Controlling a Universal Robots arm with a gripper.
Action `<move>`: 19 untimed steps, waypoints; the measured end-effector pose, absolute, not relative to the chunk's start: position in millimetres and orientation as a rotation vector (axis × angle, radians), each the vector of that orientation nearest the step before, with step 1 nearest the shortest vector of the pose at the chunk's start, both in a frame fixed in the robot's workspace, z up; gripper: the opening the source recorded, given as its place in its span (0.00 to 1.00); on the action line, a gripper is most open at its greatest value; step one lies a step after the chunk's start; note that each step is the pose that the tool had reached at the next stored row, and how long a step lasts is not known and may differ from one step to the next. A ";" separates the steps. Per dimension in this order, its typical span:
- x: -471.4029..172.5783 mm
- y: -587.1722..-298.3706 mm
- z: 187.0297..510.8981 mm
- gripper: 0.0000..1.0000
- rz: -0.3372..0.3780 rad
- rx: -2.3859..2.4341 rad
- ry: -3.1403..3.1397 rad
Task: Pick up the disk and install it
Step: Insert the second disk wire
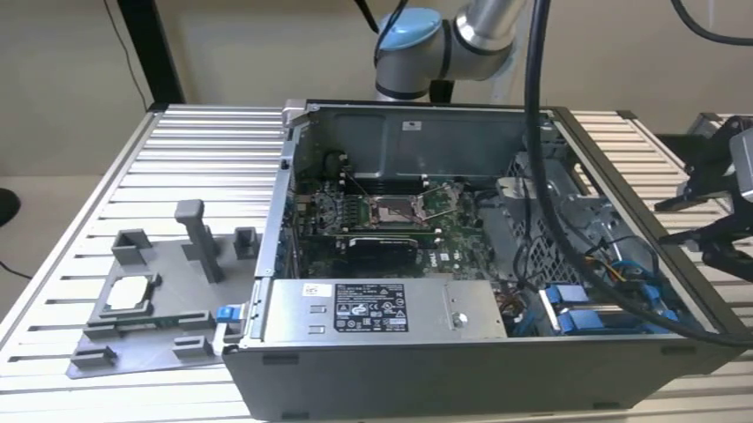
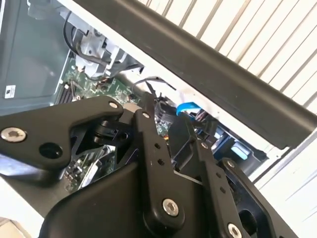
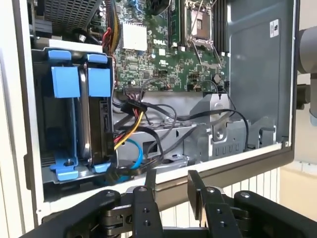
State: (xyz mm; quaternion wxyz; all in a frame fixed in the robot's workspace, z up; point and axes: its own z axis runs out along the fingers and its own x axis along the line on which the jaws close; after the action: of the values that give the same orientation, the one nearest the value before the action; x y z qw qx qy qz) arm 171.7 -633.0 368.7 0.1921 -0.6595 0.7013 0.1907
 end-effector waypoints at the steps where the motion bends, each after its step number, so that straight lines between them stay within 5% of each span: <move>1: 173.3 -635.6 368.7 1.00 0.537 -1.851 1.970; 12: 176.1 -683.6 358.2 1.00 0.548 -1.853 1.975; 19: 170.9 -686.9 345.5 1.00 0.566 -1.899 1.935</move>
State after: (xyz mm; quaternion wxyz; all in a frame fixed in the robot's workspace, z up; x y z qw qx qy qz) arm 170.9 -686.9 345.5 0.1850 -0.6737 0.6866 0.2010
